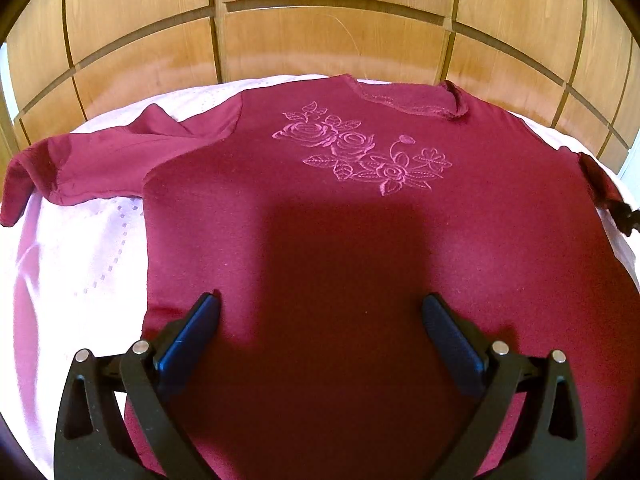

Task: Fold small clothes
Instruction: 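Grasp the short sleeve with the right gripper and fold it onto the body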

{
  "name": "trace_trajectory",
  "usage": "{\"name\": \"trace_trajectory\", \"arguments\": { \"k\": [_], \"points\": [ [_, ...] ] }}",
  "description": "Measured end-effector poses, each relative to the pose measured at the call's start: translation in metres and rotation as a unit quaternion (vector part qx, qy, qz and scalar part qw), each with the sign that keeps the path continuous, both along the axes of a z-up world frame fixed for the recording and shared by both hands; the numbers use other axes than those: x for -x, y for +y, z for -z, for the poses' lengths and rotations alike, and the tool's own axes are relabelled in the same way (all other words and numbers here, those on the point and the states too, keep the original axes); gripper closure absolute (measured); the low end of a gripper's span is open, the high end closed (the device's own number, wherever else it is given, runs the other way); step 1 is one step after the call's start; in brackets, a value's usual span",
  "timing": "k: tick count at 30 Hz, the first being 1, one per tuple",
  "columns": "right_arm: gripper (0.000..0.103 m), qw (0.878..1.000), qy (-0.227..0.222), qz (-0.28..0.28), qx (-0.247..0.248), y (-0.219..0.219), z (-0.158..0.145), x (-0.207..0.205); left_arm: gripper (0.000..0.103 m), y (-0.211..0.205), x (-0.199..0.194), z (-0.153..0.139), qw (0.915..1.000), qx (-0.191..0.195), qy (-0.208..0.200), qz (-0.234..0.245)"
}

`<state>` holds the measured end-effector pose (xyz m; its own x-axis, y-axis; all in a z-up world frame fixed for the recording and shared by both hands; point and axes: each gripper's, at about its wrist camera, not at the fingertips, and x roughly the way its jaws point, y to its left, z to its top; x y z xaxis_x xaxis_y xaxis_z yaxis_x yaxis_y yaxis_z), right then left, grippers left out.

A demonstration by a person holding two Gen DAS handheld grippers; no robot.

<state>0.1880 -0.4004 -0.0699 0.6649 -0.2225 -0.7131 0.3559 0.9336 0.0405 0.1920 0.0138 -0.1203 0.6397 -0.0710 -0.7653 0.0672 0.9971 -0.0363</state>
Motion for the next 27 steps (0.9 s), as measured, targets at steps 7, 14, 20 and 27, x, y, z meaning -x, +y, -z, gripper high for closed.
{"name": "trace_trajectory", "arguments": {
  "k": [7, 14, 20, 27],
  "points": [
    [0.089, 0.993, -0.066, 0.005, -0.101, 0.004, -0.04, 0.012, 0.002, 0.001, 0.0, 0.0, 1.0, 0.003, 0.0, 0.0],
    [0.089, 0.981, -0.092, -0.071, -0.157, 0.083, -0.069, -0.015, 0.002, 0.002, 0.0, -0.001, 0.9999, 0.011, -0.003, -0.001],
    [0.089, 0.971, -0.072, -0.154, -0.17, 0.18, -0.06, -0.052, 0.002, 0.006, 0.0, 0.0, 0.9996, 0.027, -0.005, 0.0],
    [0.021, 0.968, -0.019, -0.21, -0.136, 0.246, -0.013, -0.064, 0.002, 0.007, -0.001, 0.001, 0.9993, 0.036, -0.003, 0.001]
  ]
}}
